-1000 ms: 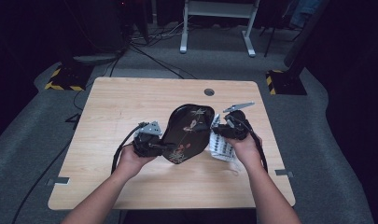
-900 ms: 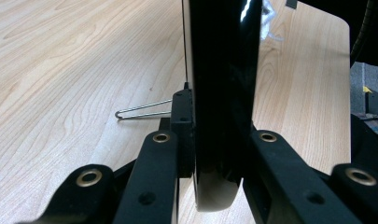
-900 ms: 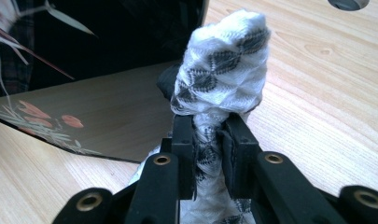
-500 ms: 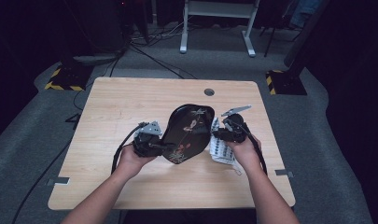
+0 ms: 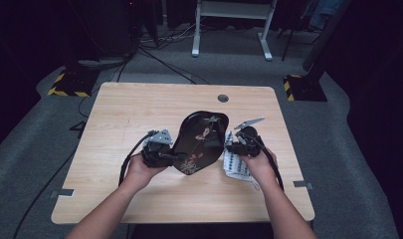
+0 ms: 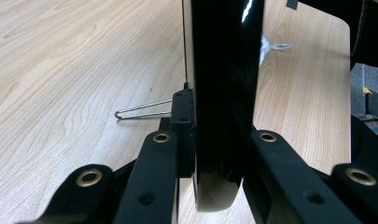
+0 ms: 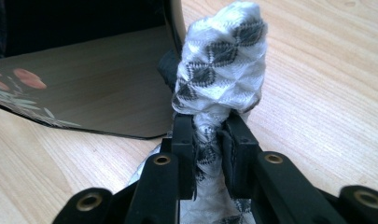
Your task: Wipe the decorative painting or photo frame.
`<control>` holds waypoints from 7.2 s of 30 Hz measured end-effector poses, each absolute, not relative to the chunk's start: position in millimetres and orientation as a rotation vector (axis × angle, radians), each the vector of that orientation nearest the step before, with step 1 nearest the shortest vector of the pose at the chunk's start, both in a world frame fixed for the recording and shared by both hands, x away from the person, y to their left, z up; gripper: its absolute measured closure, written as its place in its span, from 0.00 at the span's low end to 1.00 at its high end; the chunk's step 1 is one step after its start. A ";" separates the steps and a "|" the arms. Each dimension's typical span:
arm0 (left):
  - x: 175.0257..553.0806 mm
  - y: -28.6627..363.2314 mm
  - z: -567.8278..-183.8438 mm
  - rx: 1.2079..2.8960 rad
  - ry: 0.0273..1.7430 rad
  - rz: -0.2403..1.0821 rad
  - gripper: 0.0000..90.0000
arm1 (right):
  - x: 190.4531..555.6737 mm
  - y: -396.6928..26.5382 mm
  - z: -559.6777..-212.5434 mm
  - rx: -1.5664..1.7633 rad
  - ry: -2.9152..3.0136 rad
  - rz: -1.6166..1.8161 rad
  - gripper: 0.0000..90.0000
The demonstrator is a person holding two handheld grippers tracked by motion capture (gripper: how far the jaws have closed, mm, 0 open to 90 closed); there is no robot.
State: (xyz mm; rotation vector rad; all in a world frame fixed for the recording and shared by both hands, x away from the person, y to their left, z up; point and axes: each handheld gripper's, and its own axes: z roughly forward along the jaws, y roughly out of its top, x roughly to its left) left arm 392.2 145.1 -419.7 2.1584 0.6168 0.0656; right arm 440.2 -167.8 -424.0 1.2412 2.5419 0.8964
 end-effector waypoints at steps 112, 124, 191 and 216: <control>365.3 158.2 -436.3 2.080 0.834 0.089 0.57 | 435.2 -178.2 -403.6 1.039 2.311 1.424 0.43; 365.7 154.4 -440.0 2.056 0.868 0.144 0.76 | 450.4 -166.6 -408.5 0.956 2.383 1.450 0.36; 438.8 169.1 -440.4 1.947 0.853 0.075 0.41 | 381.4 -159.3 -398.1 1.213 2.193 1.403 0.49; 350.1 148.3 -429.7 2.027 0.823 0.084 0.36 | 394.9 -183.2 -393.6 1.135 2.188 1.424 0.38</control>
